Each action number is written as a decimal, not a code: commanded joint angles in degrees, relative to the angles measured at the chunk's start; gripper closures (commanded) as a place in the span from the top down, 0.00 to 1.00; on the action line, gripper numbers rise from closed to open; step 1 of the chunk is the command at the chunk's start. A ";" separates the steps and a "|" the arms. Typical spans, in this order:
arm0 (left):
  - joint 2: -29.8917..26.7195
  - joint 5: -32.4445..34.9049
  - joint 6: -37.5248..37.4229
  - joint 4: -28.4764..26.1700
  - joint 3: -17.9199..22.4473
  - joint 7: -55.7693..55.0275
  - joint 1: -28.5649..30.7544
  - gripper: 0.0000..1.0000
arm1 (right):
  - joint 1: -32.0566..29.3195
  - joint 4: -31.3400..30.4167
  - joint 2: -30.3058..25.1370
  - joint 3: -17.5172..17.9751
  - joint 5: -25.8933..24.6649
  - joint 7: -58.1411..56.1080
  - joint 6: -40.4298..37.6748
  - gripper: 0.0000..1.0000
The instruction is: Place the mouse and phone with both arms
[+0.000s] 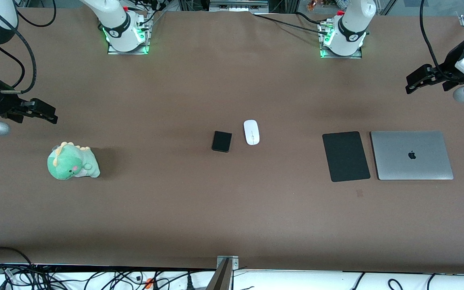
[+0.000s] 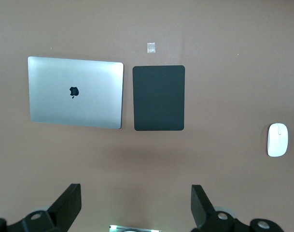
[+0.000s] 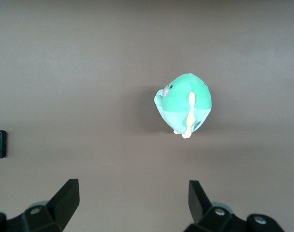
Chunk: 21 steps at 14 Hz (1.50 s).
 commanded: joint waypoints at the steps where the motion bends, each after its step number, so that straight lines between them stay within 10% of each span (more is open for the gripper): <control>1: 0.07 0.57 -0.14 -0.19 -0.58 0.10 -0.23 1.00 | -0.28 0.55 -0.28 -0.34 -0.04 -3.13 -0.62 1.00; 21: 1.91 0.74 0.91 -0.02 -2.69 -3.94 -0.23 1.00 | -0.19 -0.32 1.38 -0.16 -1.18 -4.01 -0.80 1.00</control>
